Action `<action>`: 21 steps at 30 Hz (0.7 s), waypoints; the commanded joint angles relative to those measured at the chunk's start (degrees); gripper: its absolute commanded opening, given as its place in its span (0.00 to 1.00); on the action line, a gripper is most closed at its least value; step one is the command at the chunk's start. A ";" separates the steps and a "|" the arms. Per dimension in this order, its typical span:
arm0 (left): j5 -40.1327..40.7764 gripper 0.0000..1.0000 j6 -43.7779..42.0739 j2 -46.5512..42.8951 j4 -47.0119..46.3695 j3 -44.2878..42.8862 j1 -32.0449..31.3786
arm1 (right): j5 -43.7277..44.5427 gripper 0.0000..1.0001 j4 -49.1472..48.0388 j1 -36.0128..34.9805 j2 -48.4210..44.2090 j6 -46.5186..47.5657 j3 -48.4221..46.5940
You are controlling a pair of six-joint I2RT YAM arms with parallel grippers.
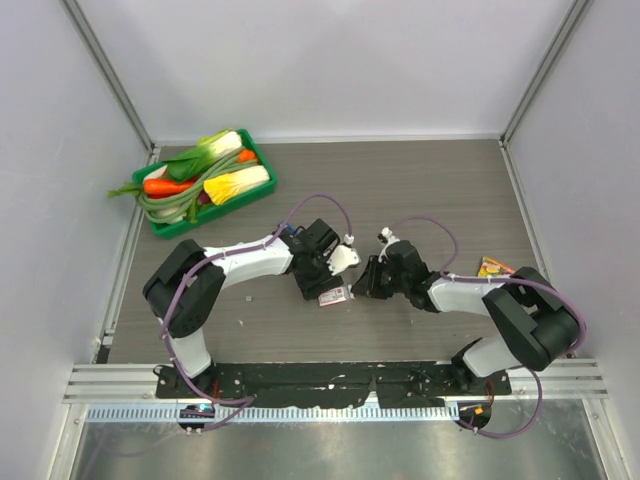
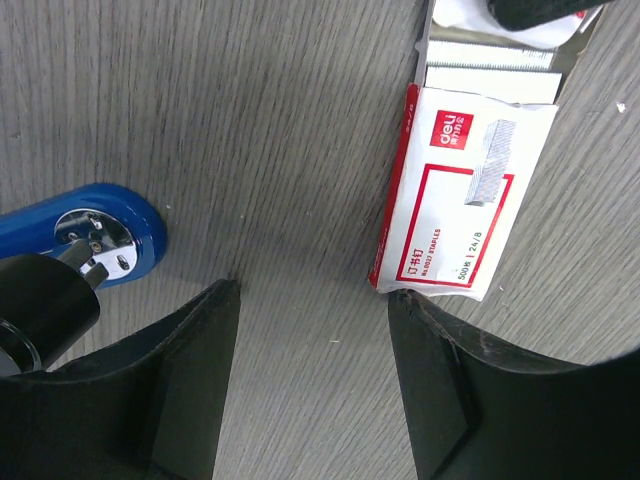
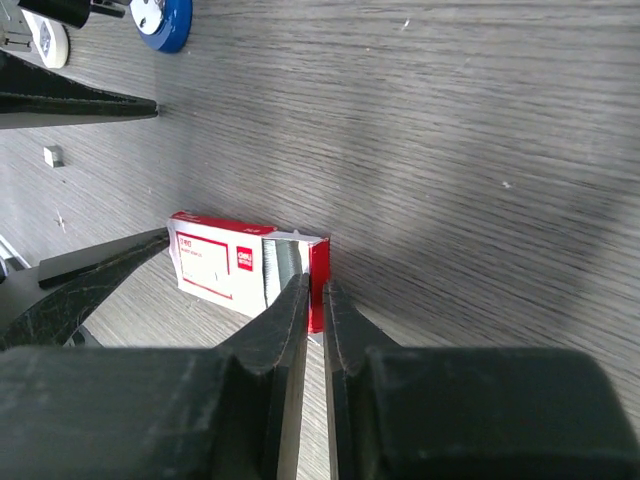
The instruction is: Unload the staples from the stapler
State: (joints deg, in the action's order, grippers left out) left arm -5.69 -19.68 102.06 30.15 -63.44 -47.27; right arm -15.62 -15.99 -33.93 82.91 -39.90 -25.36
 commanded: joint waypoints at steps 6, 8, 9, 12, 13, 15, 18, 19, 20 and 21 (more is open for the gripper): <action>1.21 0.65 -0.27 1.83 -3.08 -0.19 -0.46 | -1.52 0.15 -5.27 -2.01 2.60 -2.98 -1.27; 1.21 0.65 -0.36 1.83 -3.08 -0.11 -0.37 | -1.70 0.15 -6.07 -2.10 2.95 -3.43 -1.27; 1.30 0.65 -0.53 1.83 -3.08 -0.02 -0.46 | -2.05 0.16 -6.25 -2.10 2.95 -3.69 -1.18; 1.65 0.65 -0.97 1.74 -3.08 0.25 -0.37 | -2.14 0.22 -5.37 -2.10 1.99 -3.52 -1.09; 1.82 0.65 -1.06 1.65 -3.08 0.51 -0.37 | -1.53 0.25 -4.85 -2.02 1.64 -2.82 -1.09; 1.91 0.65 -1.32 1.65 -3.08 0.68 -0.37 | -0.56 0.29 -2.65 -2.01 -0.02 -1.94 -1.18; 1.91 0.65 -1.32 1.56 -3.08 0.95 -0.46 | 1.37 0.32 0.34 -2.01 -1.70 0.25 -1.44; 1.83 0.65 -1.41 1.48 -2.99 1.04 -0.37 | 1.73 0.34 0.95 -2.01 -1.96 1.13 -1.70; 1.83 0.65 -1.41 1.47 -2.99 1.04 -0.46 | 2.25 0.34 1.83 -2.01 -2.05 1.58 -1.79; 1.83 0.65 -1.50 1.30 -2.99 1.12 -0.46 | 2.61 0.35 2.36 -2.10 -2.05 2.01 -1.88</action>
State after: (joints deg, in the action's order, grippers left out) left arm -5.58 -19.97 102.06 30.15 -63.44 -47.33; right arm -15.92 -16.97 -35.57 82.83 -41.15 -25.56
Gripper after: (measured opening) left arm 0.647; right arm 0.338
